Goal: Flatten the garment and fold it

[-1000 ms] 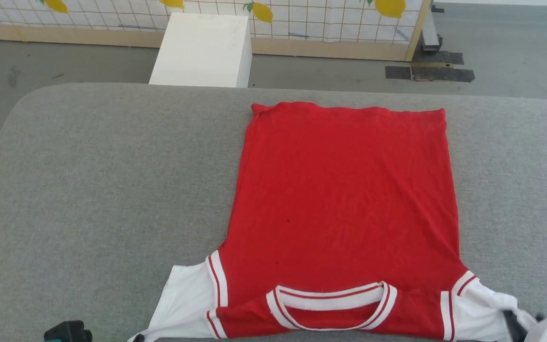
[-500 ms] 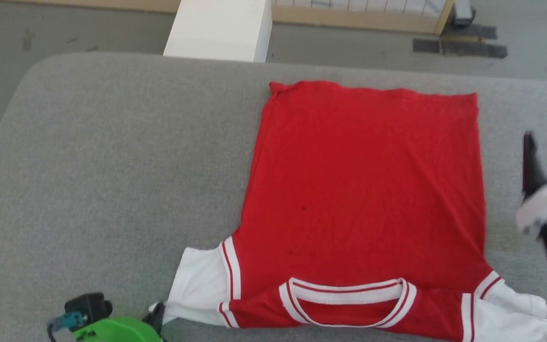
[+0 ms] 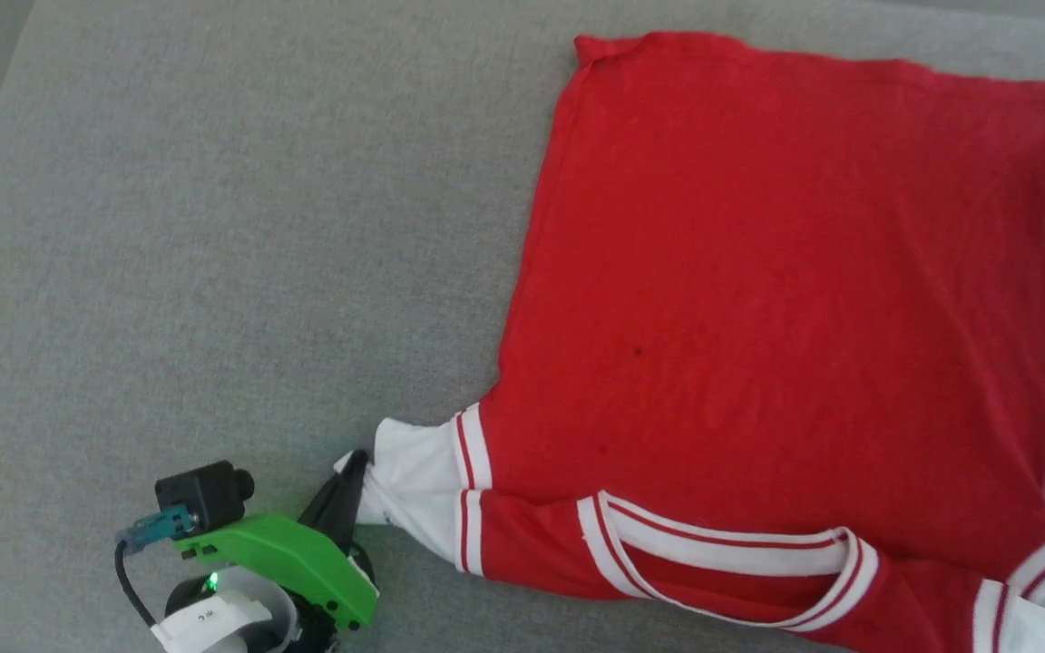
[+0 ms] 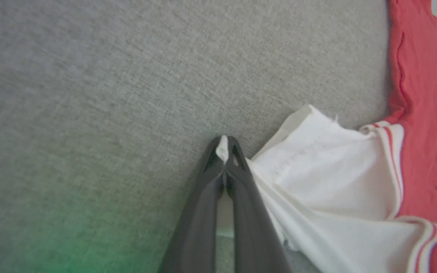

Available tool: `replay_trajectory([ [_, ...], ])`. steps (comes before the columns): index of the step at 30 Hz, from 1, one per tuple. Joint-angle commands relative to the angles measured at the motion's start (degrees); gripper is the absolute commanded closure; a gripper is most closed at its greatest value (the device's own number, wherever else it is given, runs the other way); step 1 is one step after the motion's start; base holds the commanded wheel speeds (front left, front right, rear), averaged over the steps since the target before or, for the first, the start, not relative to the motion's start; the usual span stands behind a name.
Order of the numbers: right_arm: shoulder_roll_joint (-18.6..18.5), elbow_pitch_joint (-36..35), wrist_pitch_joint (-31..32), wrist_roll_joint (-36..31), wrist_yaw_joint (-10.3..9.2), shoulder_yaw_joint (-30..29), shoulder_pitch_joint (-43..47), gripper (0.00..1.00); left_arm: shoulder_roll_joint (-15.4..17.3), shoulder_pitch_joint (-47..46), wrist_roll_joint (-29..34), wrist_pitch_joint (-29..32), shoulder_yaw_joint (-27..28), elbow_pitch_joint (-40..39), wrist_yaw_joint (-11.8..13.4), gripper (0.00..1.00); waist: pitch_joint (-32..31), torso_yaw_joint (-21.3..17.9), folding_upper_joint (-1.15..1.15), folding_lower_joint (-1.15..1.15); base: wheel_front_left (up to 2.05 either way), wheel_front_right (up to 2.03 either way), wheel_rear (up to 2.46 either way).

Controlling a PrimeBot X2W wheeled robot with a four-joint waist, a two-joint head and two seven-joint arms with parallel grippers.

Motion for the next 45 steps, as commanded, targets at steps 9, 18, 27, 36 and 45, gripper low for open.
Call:
replay_trajectory([
  [9,-0.6,2.3,20.7,-4.7,-0.09,-1.5,-6.2,0.0,-2.3,-3.2,-0.8,-1.0,-3.1,7.8,-0.4,1.0,7.1,4.7,-0.01,0.0,0.0,0.0,0.0],
  [18,4.1,-6.1,19.0,-6.4,-0.09,-9.4,-3.7,1.0,-2.1,-3.7,-1.2,-2.1,-3.5,10.1,-0.8,1.0,5.0,3.9,-0.01,0.0,0.0,0.0,0.0],
  [27,9.5,-15.0,-5.3,-0.4,-0.09,-12.3,12.1,1.0,0.0,-0.2,-1.4,-1.8,-2.4,10.2,0.2,1.0,-5.0,-0.1,-0.01,0.0,0.0,0.0,0.0],
  [36,14.7,-23.4,-3.0,1.5,-0.09,-19.2,32.1,1.0,2.8,5.4,-1.8,0.4,-1.1,6.4,2.3,1.0,-13.0,-5.6,-0.01,0.0,0.0,0.0,0.0],
  [45,15.9,-24.8,13.3,4.9,-0.09,-25.3,45.2,1.0,4.2,8.4,-2.1,2.0,-0.5,3.0,3.8,1.0,-15.8,-9.5,-0.01,0.0,0.0,0.0,0.0],
])
